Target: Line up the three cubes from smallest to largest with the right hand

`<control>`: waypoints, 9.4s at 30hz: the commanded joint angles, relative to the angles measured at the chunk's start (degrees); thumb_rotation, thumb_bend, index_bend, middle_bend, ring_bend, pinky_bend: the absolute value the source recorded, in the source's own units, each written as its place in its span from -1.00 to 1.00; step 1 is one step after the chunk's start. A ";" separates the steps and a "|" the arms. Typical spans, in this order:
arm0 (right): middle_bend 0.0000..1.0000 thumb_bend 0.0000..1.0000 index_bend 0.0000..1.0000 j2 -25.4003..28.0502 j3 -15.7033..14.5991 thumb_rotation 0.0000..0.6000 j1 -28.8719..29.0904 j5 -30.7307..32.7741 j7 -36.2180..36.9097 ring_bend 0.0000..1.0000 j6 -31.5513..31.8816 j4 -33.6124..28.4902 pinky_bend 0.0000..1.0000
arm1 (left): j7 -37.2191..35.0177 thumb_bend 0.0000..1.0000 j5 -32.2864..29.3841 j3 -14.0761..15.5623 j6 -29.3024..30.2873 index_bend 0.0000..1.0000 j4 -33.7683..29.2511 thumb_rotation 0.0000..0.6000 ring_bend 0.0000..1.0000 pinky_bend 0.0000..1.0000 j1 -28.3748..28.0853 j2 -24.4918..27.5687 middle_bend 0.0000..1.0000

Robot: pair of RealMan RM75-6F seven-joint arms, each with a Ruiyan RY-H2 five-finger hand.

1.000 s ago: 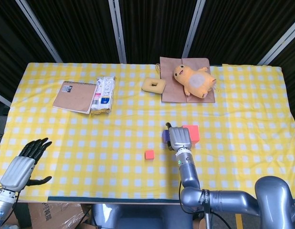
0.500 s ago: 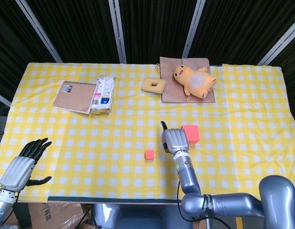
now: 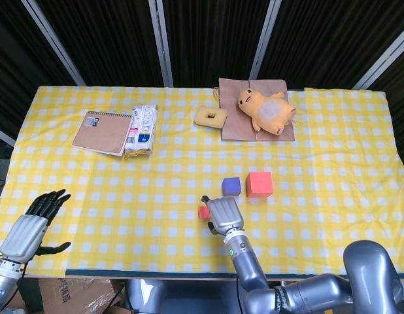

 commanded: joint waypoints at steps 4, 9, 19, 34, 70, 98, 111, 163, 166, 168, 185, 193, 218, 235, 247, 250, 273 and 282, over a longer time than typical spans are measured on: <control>0.96 -0.13 -0.48 -3.01 -0.70 1.00 -0.16 -0.52 1.23 1.00 -0.18 2.98 1.00 | -0.22 -1.00 -0.03 0.00 -0.09 -1.00 -0.04 1.00 -1.00 -1.00 -0.04 0.09 -1.00; 0.96 -0.13 -0.48 -4.17 -0.49 1.00 -0.37 -0.75 1.83 1.00 -0.61 5.12 1.00 | -0.66 -1.00 -0.05 0.03 -0.24 -1.00 -0.05 1.00 -1.00 -1.00 -0.12 0.23 -1.00; 0.96 -0.13 -0.47 -5.64 -0.39 1.00 -1.57 -1.04 3.95 1.00 -2.66 9.93 1.00 | -0.84 -1.00 -0.34 0.01 -0.60 -1.00 -0.24 1.00 -1.00 -1.00 -0.23 0.37 -1.00; 0.96 -0.12 -0.04 -7.13 -0.49 1.00 -2.93 -2.60 5.33 1.00 -3.72 11.21 1.00 | -0.83 -1.00 -0.47 -0.05 -0.69 -1.00 -0.32 1.00 -1.00 -1.00 -0.27 0.38 -1.00; 0.96 -0.12 0.00 -7.19 7.51 1.00 -0.13 -1.98 7.35 1.00 -10.52 24.93 1.00 | -2.36 -1.00 -1.28 0.02 -2.01 -1.00 -0.97 1.00 -1.00 -1.00 -0.71 0.98 -1.00; 0.96 -0.12 -0.49 -6.79 7.05 1.00 -0.39 -3.16 8.04 1.00 -10.60 25.49 1.00 | -2.44 -1.00 -0.89 0.05 -1.53 -1.00 -0.88 1.00 -1.00 -1.00 -0.56 1.00 -1.00; 0.96 -0.12 -0.58 -4.50 4.73 1.00 -1.33 -5.42 5.93 1.00 -6.82 14.99 1.00 | -2.28 -1.00 -0.98 0.06 -1.58 -1.00 -0.98 1.00 -1.00 -1.00 -0.54 0.97 -1.00; 0.96 -0.12 -0.68 -9.14 3.13 1.00 -3.58 -2.08 2.20 1.00 -3.67 19.93 1.00 | -2.86 -1.00 -0.97 0.20 -1.81 -1.00 -1.16 1.00 -1.00 -1.00 -0.57 1.35 -1.00; 0.96 -0.12 -0.68 -8.65 3.11 1.00 -4.03 -2.00 2.10 1.00 -3.37 19.56 1.00 | -2.84 -1.00 -1.01 0.19 -1.79 -1.00 -1.17 1.00 -1.00 -1.00 -0.55 1.33 -1.00; 0.96 -0.12 -0.68 -8.29 3.06 1.00 -4.29 -1.93 1.95 1.00 -3.21 19.38 1.00 | -2.79 -1.00 -0.98 0.21 -1.80 -1.00 -1.12 1.00 -1.00 -1.00 -0.55 1.30 -1.00; 0.96 -0.12 -0.68 -6.08 3.14 1.00 -6.00 -2.10 1.97 1.00 -2.79 17.79 1.00 | -2.41 -1.00 -1.11 0.17 -1.88 -1.00 -1.30 1.00 -1.00 -1.00 -0.54 1.21 -1.00; 0.96 -0.12 -0.68 -6.69 2.99 1.00 -6.00 -2.95 2.30 1.00 -2.86 16.35 1.00 | -2.29 -1.00 -1.08 0.17 -1.78 -1.00 -1.33 1.00 -1.00 -1.00 -0.49 1.18 -1.00; 0.96 -0.12 -0.68 -5.82 2.51 1.00 -7.38 -2.89 1.10 1.00 -0.60 15.56 1.00 | -2.64 -1.00 -0.78 0.22 -1.48 -1.00 -1.21 1.00 -1.00 -1.00 -0.39 1.21 -1.00; 0.96 -0.12 -0.68 -5.14 1.33 1.00 -9.09 -4.50 1.95 1.00 0.89 10.85 1.00 | -2.66 -1.00 -0.56 0.16 -0.77 -1.00 -1.11 1.00 -1.00 -1.00 -0.09 1.07 -1.00; 0.96 -0.12 -0.68 -6.48 1.13 1.00 -9.61 -4.84 2.42 1.00 1.11 12.00 1.00 | -2.22 -1.00 -0.39 0.18 -0.48 -1.00 -1.05 1.00 -1.00 -1.00 0.07 0.88 -1.00; 0.96 -0.12 -0.68 -6.95 1.33 1.00 -9.60 -5.18 2.82 1.00 0.74 12.81 1.00 | -2.28 -1.00 -0.45 0.18 -0.60 -1.00 -1.06 1.00 -1.00 -1.00 0.03 0.90 -1.00; 0.96 -0.12 -0.71 -6.89 2.26 1.00 -10.74 -4.77 2.76 1.00 0.30 13.99 1.00 | -2.65 -1.00 -0.63 0.32 -1.20 -1.00 -1.48 1.00 -1.00 -1.00 -0.12 1.27 -1.00; 0.85 -0.12 -0.85 -3.92 0.38 1.00 -11.45 -11.93 3.70 0.92 2.23 6.18 0.96 | -2.71 -1.00 -0.63 0.21 -0.80 -1.00 -1.18 1.00 -1.00 -1.00 0.03 1.22 -1.00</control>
